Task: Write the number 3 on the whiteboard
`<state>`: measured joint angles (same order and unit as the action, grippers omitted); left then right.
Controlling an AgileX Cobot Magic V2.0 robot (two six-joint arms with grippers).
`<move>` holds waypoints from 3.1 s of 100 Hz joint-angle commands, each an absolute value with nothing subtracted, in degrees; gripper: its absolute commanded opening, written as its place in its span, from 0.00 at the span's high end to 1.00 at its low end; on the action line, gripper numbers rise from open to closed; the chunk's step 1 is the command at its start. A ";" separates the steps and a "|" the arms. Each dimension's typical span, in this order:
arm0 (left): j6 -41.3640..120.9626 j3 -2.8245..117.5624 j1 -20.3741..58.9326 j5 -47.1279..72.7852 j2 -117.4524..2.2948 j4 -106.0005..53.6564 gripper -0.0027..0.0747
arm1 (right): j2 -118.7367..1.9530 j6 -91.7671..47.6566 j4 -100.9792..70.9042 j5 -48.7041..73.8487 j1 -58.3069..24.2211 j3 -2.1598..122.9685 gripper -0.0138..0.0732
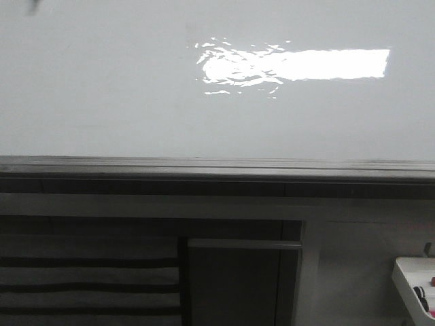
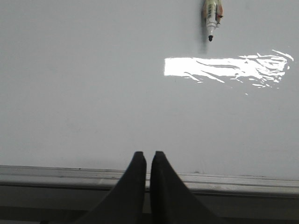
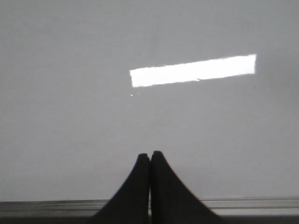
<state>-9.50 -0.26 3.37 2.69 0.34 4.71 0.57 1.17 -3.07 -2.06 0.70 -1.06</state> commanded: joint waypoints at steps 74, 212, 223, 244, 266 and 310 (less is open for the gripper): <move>-9.93 -0.37 3.72 -1.91 1.37 4.70 0.99 | 1.81 0.47 0.00 -6.02 1.03 -2.43 0.93; -1.28 33.92 3.72 22.11 -18.93 4.02 0.99 | -15.70 -4.94 -3.58 15.34 1.03 29.92 0.93; -1.28 33.92 3.72 22.11 -19.03 4.02 0.99 | -15.70 -4.94 -3.58 15.34 1.03 29.92 0.93; -1.28 33.92 3.72 22.22 -19.03 5.22 0.99 | -15.70 -4.94 -3.58 15.12 1.03 29.92 0.93; -1.28 33.92 3.72 21.99 -19.15 5.56 0.81 | -15.70 -4.94 -3.58 14.45 1.03 29.92 0.78; -1.28 33.92 3.72 22.22 -19.15 3.24 0.41 | -15.70 -4.94 -3.58 13.07 1.03 29.92 0.13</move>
<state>-1.26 32.07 3.37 26.06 -18.08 3.98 -14.69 -4.46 -3.66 17.72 0.70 28.02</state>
